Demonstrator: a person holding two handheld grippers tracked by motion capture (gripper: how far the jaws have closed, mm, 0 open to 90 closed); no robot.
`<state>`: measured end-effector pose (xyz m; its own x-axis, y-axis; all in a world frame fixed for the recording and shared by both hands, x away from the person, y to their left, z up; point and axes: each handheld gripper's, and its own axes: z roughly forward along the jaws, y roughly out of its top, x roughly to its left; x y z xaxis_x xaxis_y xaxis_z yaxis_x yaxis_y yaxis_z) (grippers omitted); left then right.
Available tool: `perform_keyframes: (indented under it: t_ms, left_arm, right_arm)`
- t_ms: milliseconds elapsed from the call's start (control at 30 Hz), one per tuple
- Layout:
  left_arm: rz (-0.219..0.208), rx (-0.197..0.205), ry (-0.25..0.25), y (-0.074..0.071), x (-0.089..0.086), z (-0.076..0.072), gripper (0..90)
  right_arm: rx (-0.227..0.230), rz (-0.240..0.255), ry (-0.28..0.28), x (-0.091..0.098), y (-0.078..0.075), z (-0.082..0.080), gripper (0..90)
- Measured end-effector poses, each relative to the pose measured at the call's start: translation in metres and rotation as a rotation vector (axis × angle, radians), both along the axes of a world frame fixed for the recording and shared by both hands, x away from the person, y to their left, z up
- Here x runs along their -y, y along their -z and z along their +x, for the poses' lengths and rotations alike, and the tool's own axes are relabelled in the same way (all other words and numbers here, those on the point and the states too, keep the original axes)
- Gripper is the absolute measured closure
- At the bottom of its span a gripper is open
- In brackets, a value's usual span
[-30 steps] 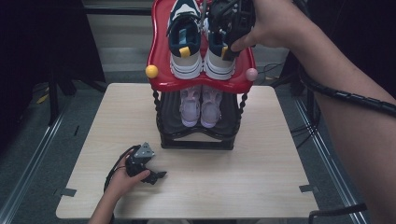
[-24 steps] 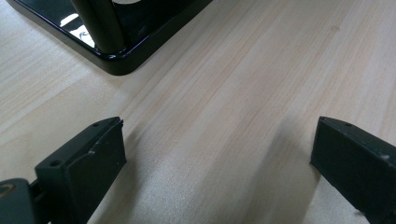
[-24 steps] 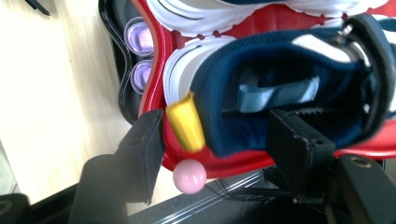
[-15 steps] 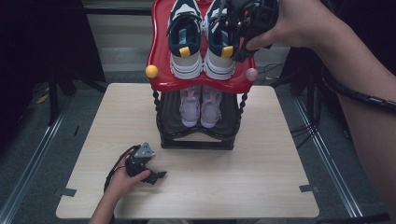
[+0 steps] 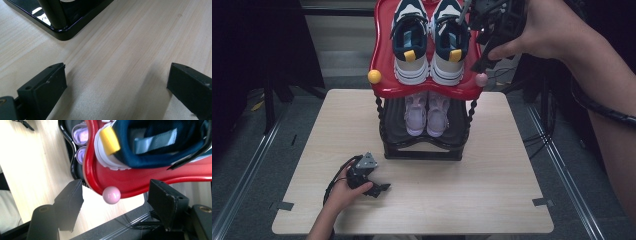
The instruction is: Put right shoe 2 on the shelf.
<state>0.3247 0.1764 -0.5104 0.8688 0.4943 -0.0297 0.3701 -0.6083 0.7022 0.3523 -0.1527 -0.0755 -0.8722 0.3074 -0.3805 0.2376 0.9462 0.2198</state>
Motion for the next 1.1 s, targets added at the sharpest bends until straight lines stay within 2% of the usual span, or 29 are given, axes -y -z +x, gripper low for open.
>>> perform_keyframes:
  t_ms: [567,900,1100]
  left_arm:
    - [-0.001,0.000,-0.001,0.000,0.000,0.000,1.6]
    - [-0.001,0.000,0.000,0.000,0.000,0.000,1.6]
    - [-0.004,0.000,0.000,0.000,0.000,0.000,1.6]
  right_arm:
    - [-0.076,-0.047,0.051,0.028,0.015,-0.008,22.9]
    - [-0.111,-0.048,0.059,0.041,0.027,-0.007,20.7]
    - [-0.118,-0.030,0.073,0.050,0.038,-0.009,20.7]
